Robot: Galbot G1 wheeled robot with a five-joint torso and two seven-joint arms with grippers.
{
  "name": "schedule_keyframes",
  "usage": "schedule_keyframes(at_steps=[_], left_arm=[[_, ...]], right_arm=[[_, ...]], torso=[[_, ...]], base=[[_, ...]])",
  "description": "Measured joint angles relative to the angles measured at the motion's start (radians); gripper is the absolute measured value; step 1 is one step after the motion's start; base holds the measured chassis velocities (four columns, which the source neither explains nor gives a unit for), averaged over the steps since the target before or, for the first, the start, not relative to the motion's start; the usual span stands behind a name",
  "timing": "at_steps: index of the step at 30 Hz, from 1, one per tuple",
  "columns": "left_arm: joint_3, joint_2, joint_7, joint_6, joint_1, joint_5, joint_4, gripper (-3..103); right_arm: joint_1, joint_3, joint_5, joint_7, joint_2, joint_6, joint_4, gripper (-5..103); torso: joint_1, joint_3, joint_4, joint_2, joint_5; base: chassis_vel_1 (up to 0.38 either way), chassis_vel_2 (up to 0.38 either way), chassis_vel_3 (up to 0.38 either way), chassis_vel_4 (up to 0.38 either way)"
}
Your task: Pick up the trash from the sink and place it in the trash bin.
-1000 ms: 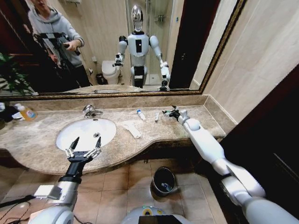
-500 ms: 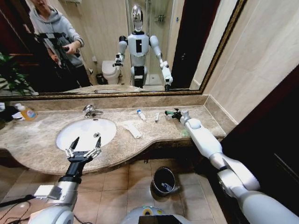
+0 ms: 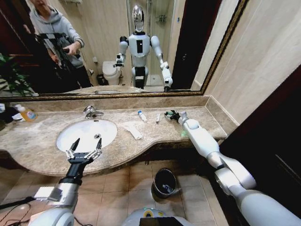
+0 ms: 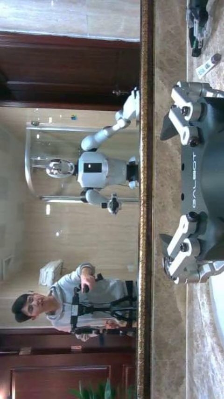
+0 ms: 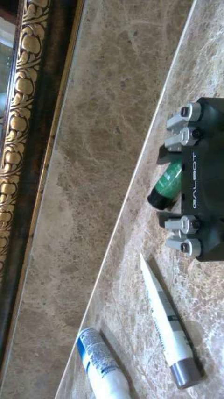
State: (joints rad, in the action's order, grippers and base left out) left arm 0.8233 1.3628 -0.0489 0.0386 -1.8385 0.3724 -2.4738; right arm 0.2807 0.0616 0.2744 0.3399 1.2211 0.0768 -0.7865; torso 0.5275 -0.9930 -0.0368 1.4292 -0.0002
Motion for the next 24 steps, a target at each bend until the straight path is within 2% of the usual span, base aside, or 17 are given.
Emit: schedule_keyframes(at_steps=[2,3,4,5,7,9,17,22,24], left_arm=[[0.0,0.0,0.0,0.0,0.0,0.0,0.0,100],[0.0,0.0,0.0,0.0,0.0,0.0,0.0,100],[0.0,0.0,0.0,0.0,0.0,0.0,0.0,100],[0.0,0.0,0.0,0.0,0.0,0.0,0.0,100],[0.0,0.0,0.0,0.0,0.0,0.0,0.0,100],[0.0,0.0,0.0,0.0,0.0,0.0,0.0,100],[0.0,0.0,0.0,0.0,0.0,0.0,0.0,100],[0.0,0.0,0.0,0.0,0.0,0.0,0.0,100],[0.0,0.0,0.0,0.0,0.0,0.0,0.0,100]], right_arm=[[0.004,0.001,-0.002,0.002,-0.001,0.004,-0.004,40],[0.005,0.002,-0.002,0.003,-0.001,0.005,-0.006,40],[0.007,0.002,-0.003,0.003,-0.002,0.007,-0.01,35],[0.007,0.002,-0.003,0.003,-0.002,0.007,-0.01,35],[0.009,0.002,-0.004,0.003,-0.003,0.01,-0.017,25],[0.012,0.002,-0.004,0.003,-0.004,0.014,-0.023,23],[0.036,0.009,-0.004,-0.009,-0.011,0.038,-0.076,23],[0.099,0.033,0.014,-0.031,-0.048,0.07,-0.205,23],[0.159,0.07,0.014,-0.066,-0.073,0.07,-0.301,23]], torso=[[0.0,0.0,-0.0002,0.0,0.0002],[0.0,0.0,-0.0001,0.0,0.0001],[0.0,0.0,-0.0001,0.0,0.0],[0.0,0.0,-0.0001,0.0,0.0],[0.0,0.0,0.0,0.0,0.0001],[0.0,0.0,0.0,0.0,0.0002],[0.0,0.0,-0.0001,0.0,0.0003],[0.0,0.0,-0.0001,0.0,0.0003],[0.0,0.0,-0.0002,0.0,0.0004]], base=[[0.0,0.0,0.0,0.0],[0.0,0.0,0.0,0.0],[0.0,0.0,0.0,0.0],[0.0,0.0,0.0,0.0],[0.0,0.0,0.0,0.0],[0.0,0.0,0.0,0.0],[0.0,0.0,0.0,0.0],[0.0,0.0,0.0,0.0],[0.0,0.0,0.0,0.0]])
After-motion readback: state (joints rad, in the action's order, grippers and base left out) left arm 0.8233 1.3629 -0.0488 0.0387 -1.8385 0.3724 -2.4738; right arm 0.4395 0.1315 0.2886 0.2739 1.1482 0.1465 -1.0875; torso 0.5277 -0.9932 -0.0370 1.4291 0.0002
